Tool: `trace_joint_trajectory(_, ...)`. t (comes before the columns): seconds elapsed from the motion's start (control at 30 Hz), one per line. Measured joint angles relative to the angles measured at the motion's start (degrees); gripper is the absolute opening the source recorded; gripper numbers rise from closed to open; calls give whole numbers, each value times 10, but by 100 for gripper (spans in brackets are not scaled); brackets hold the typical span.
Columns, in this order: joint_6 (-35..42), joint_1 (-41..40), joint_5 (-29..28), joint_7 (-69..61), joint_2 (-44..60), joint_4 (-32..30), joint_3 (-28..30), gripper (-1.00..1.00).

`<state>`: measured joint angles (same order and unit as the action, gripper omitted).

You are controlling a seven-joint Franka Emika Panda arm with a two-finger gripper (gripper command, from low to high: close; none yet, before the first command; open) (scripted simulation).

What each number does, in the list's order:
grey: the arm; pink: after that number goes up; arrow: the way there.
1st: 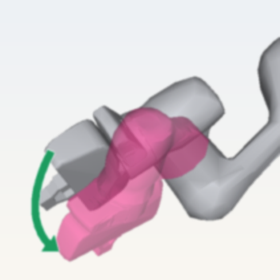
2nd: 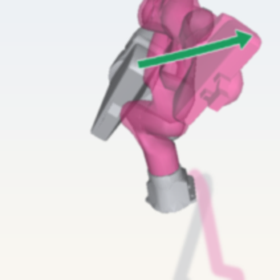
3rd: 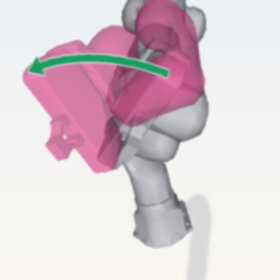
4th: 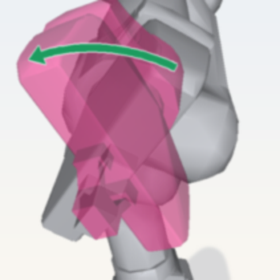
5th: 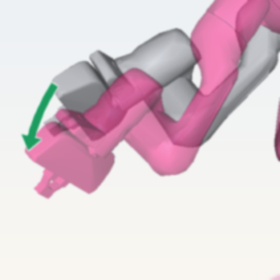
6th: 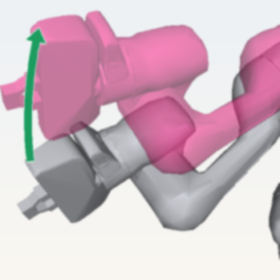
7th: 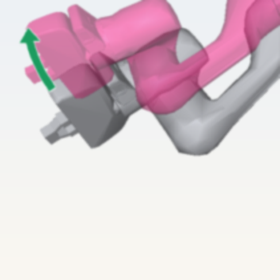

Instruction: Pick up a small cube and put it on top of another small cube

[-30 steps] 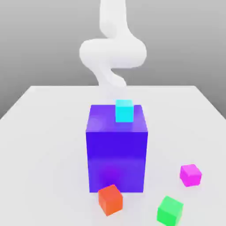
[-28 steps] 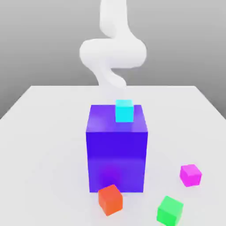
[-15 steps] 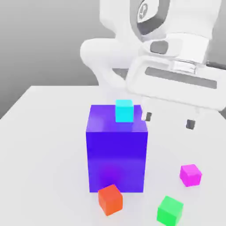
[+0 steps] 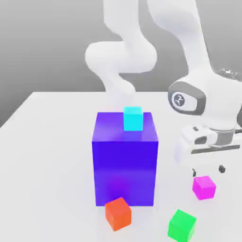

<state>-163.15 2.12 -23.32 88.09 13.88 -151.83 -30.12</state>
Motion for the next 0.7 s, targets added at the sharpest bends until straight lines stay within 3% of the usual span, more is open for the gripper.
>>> trace_joint_trajectory(0.17,-44,83,-86,66,65,19,101,0)
trace_joint_trajectory(0.2,-53,99,-101,78,76,23,121,-100)
trace_joint_trajectory(0.43,-55,103,-103,80,78,23,124,-100)
trace_joint_trajectory(0.7,7,5,39,-28,-19,-7,-4,-100)
